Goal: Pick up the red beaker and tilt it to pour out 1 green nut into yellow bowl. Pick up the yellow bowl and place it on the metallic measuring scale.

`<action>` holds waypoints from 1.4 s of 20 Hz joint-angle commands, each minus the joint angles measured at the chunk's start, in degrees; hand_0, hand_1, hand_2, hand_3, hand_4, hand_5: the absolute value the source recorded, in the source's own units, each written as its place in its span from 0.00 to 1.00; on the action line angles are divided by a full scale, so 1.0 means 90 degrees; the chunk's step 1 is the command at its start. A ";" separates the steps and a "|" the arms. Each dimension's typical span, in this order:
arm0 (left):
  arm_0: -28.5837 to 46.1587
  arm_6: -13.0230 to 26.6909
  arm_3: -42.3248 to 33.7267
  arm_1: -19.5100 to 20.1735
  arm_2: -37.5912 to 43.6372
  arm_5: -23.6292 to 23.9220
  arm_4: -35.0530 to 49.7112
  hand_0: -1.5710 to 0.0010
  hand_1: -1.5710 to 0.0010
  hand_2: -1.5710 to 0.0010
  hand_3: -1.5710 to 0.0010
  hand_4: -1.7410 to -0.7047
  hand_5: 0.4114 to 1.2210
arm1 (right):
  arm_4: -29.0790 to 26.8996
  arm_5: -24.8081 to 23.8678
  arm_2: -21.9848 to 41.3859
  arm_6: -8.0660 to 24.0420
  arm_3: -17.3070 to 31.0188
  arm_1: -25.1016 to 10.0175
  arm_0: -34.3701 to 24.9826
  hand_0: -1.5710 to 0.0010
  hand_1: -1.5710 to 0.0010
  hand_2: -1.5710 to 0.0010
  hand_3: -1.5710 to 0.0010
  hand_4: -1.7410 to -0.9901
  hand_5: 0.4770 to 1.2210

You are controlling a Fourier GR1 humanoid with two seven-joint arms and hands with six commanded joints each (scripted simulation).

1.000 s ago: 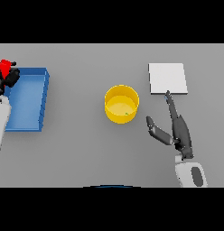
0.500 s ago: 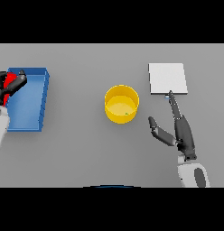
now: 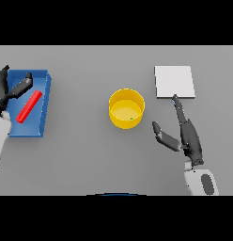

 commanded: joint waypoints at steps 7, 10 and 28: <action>-0.0009 -0.0204 -0.0113 -0.0039 -0.0047 0.0093 -0.0031 0.99 0.99 0.99 0.99 0.97 0.32 | 0.1177 0.1324 0.0801 0.0392 0.0518 -0.1402 -0.1465 1.00 1.00 1.00 1.00 0.82 0.26; 0.0002 -0.0220 0.0009 -0.0033 -0.0057 0.0098 -0.0049 0.99 0.99 0.99 0.99 0.97 0.33 | 0.1785 0.1706 0.1287 0.0283 0.0844 -0.1757 -0.2116 1.00 1.00 1.00 1.00 0.73 0.27; 0.0100 -0.0293 -0.0144 0.0136 -0.0023 0.0017 -0.0007 1.00 1.00 1.00 1.00 0.96 0.36 | 0.3487 0.3093 0.3269 -0.0535 0.3059 -0.1767 -0.4702 1.00 1.00 1.00 1.00 0.65 0.34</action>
